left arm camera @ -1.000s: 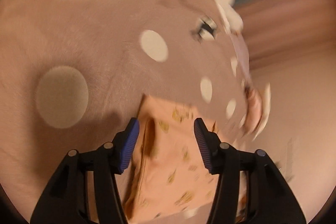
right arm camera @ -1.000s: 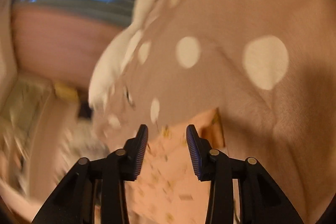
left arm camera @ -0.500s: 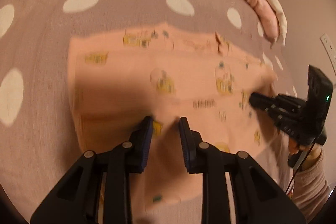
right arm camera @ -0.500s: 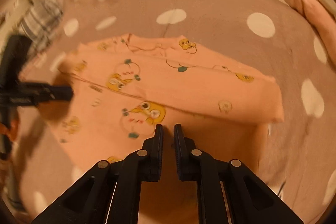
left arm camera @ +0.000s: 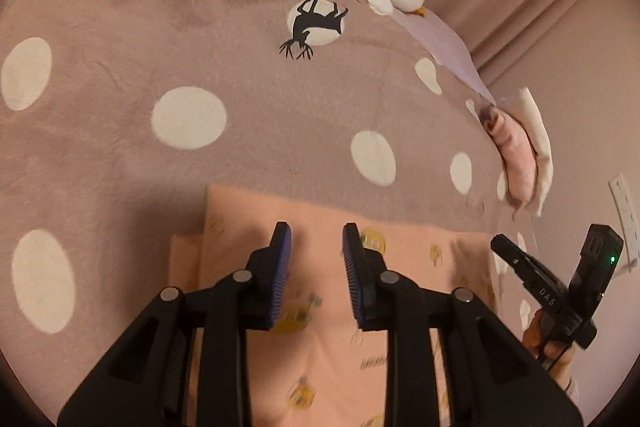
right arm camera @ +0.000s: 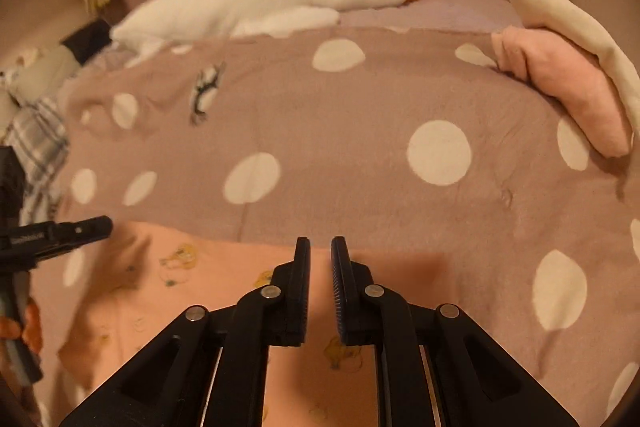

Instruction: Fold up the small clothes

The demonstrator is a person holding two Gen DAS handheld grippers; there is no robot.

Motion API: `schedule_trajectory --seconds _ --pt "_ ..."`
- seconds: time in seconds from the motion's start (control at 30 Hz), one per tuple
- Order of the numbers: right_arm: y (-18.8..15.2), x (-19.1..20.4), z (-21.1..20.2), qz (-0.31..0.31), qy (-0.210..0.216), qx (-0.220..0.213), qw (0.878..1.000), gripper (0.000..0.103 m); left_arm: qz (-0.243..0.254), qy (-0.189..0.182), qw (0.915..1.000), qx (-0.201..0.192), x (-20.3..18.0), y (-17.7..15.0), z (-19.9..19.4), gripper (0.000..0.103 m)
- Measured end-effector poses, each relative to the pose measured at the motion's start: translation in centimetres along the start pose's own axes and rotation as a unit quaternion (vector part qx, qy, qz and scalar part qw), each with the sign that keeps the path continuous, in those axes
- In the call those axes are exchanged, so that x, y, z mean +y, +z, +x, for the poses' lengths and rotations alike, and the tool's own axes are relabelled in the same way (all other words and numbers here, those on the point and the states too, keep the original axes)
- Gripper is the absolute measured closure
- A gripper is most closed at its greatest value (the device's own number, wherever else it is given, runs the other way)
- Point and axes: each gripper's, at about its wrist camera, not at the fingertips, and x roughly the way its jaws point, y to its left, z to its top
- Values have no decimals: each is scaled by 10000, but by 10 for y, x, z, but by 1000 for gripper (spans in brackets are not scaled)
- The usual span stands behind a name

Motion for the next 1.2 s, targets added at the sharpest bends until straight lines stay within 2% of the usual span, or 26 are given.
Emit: schedule_trajectory --seconds 0.2,0.3,0.43,0.57,0.67,0.7,0.73,0.8,0.83,0.93,1.0,1.2 --pt "-44 1 -18 -481 14 448 9978 90 473 -127 9980 401 -4 -53 -8 76" --pt "-73 4 -29 -727 20 604 9955 90 702 -28 9962 516 1 -85 -13 78" --pt "-115 5 -40 -1057 -265 827 9906 90 604 -51 9960 651 19 -119 -16 79" --pt "-142 6 -56 -1176 -477 713 9894 90 294 -276 9975 584 32 -138 -36 78" --pt "-150 3 -64 -1121 -483 805 9893 90 196 -334 9979 525 34 -141 -50 77" --pt "-151 3 -67 -1104 -490 815 9893 90 169 -341 9981 484 35 -142 -56 72" --pt "-151 2 -71 -1056 -477 858 9896 90 133 -330 9984 443 36 -142 -61 67" --pt "-149 2 -78 -948 -459 906 9903 90 -7 -373 9989 291 41 -140 -70 39" --pt "-147 3 -83 -889 -401 861 9915 89 -85 -368 9991 175 44 -137 -74 37" --pt "-145 5 -96 -636 -35 698 9955 80 -325 -506 9981 126 51 -128 -73 37" --pt "-142 8 -97 -468 167 646 9967 78 -509 -648 9964 201 57 -119 -61 37" --pt "-121 21 -71 219 939 662 9931 72 -1038 -1136 9869 482 62 -98 -21 37"
